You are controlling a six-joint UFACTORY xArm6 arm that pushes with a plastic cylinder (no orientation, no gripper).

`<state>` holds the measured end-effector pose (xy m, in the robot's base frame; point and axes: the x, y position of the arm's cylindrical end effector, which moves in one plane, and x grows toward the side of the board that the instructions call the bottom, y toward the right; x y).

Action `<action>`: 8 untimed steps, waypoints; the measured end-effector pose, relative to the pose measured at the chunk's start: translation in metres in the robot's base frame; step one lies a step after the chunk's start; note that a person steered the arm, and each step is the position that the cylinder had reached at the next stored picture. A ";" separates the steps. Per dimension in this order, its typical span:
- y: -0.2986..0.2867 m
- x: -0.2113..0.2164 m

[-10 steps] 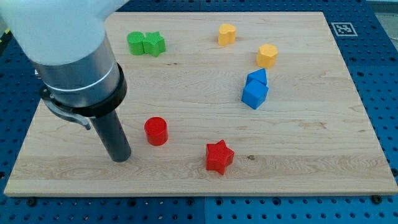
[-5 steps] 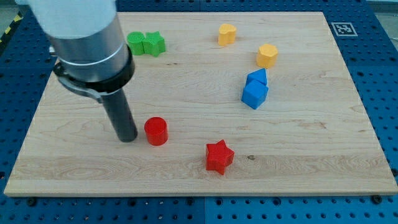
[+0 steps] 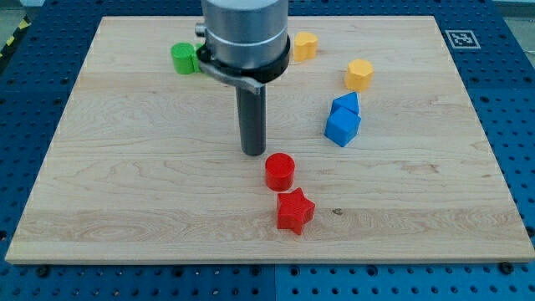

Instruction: Push the red circle to the red star

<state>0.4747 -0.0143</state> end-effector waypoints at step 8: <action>0.031 0.057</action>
